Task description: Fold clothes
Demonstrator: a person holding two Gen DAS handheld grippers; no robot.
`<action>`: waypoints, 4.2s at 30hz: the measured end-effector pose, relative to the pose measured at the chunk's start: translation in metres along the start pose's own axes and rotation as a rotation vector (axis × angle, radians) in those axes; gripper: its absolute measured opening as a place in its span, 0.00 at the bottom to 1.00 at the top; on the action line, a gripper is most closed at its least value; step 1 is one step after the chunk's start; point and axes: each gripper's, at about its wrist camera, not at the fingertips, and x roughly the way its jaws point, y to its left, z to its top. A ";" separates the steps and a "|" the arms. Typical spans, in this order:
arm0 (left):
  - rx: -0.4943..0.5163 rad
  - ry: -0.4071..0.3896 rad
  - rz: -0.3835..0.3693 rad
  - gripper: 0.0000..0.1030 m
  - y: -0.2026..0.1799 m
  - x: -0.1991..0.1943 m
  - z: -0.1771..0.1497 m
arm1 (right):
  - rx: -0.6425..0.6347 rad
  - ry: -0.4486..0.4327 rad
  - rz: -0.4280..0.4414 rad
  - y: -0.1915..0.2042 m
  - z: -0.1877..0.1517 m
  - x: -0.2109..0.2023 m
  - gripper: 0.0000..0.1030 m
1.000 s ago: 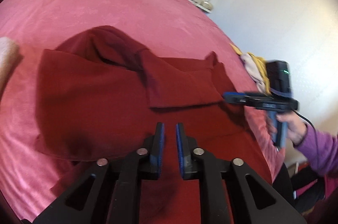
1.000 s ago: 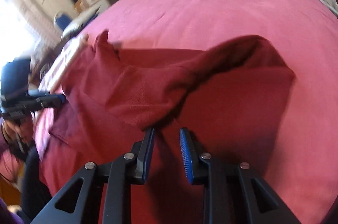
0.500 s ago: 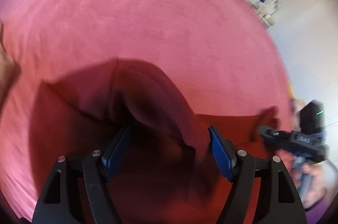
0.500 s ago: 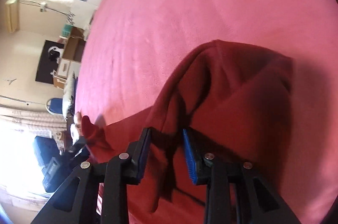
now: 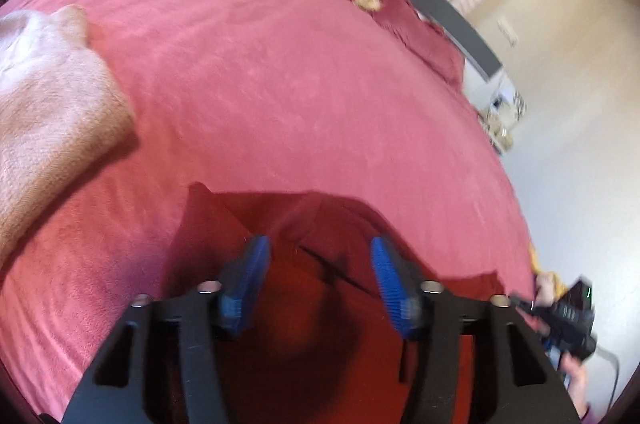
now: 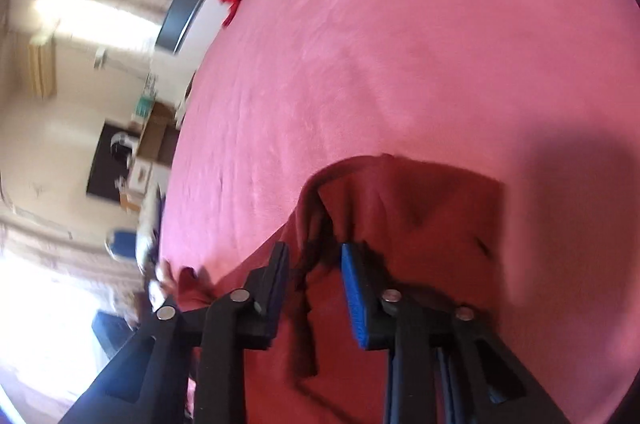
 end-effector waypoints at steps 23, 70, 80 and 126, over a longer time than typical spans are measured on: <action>0.094 0.425 -0.206 0.76 -0.053 0.039 -0.034 | -0.025 0.234 0.053 0.041 -0.014 0.028 0.09; 0.157 0.506 -0.123 0.08 -0.044 0.022 -0.029 | -0.058 0.271 0.005 0.055 -0.030 0.029 0.07; 0.000 0.426 -0.225 0.52 -0.010 -0.008 -0.023 | -0.064 0.286 -0.094 0.023 -0.043 0.027 0.18; -0.002 -0.147 0.114 0.67 0.029 -0.046 0.051 | -0.491 -0.050 -0.140 0.119 -0.021 0.098 0.23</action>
